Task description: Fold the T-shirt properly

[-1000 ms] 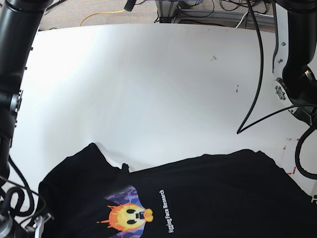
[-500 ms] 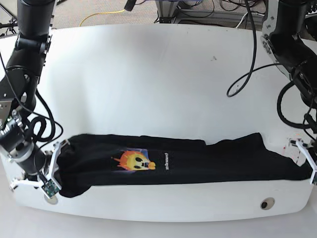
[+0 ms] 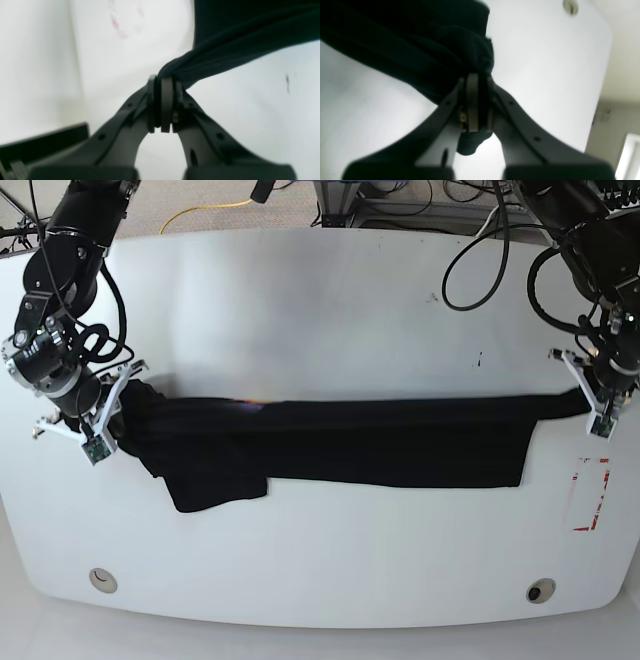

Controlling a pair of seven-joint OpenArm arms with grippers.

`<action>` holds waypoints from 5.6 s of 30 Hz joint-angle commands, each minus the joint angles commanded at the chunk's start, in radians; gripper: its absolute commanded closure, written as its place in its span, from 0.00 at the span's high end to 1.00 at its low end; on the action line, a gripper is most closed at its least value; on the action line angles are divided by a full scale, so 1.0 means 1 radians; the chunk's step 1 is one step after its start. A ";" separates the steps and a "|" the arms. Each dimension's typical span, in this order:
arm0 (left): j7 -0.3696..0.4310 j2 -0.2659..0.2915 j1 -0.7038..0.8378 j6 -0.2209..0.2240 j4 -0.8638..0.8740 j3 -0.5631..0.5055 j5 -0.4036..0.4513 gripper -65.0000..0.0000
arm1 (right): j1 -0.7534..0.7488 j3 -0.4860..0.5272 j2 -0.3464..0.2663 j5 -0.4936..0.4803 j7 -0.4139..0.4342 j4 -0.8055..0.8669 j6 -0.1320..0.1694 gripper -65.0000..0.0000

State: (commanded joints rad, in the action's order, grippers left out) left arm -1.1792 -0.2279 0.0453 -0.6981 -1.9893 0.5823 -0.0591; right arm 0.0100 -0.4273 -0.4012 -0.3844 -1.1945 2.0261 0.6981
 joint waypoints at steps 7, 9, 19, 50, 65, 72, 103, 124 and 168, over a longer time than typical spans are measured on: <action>0.002 0.028 0.147 0.000 0.000 0.055 0.002 0.00 | -0.160 -0.011 0.009 0.000 0.002 -0.003 0.000 0.00; 0.002 0.028 0.164 0.000 0.002 0.054 0.002 0.00 | -0.198 -0.011 0.048 0.000 0.002 -0.002 0.000 0.00; 0.068 0.005 0.265 0.000 0.008 0.052 0.008 0.00 | -0.391 -0.011 0.104 0.002 0.008 -0.002 0.000 0.00; 0.094 -0.025 0.299 0.000 0.009 0.014 0.008 0.00 | -0.407 -0.453 0.164 -0.667 -0.130 -0.155 0.000 0.62; 0.094 -0.023 0.296 0.000 0.009 0.015 0.008 0.00 | -0.239 -0.215 0.216 -0.496 -0.071 -0.311 0.000 0.31; 0.092 -0.011 0.301 0.000 0.009 0.017 0.008 0.00 | -0.166 -0.210 0.226 -0.325 -0.046 -0.420 0.000 0.31; -0.058 0.023 0.241 0.000 0.008 0.012 0.009 0.00 | 0.040 -0.020 0.066 -0.077 0.015 -0.715 0.000 0.31; -0.172 -0.029 -0.048 0.000 0.299 -0.112 0.009 0.00 | -0.003 -0.020 0.064 -0.075 0.077 -0.715 0.000 0.31; 0.035 -0.003 -0.080 0.000 0.336 -0.068 -0.043 0.52 | -0.218 -0.075 0.112 -0.084 0.081 -0.207 0.000 0.32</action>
State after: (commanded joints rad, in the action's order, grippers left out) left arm -1.1439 -0.2309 -0.0345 -0.6981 -1.6533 0.5148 -0.1020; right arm -0.2079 -0.5025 -0.2892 -0.4687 -1.1132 1.8190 0.6981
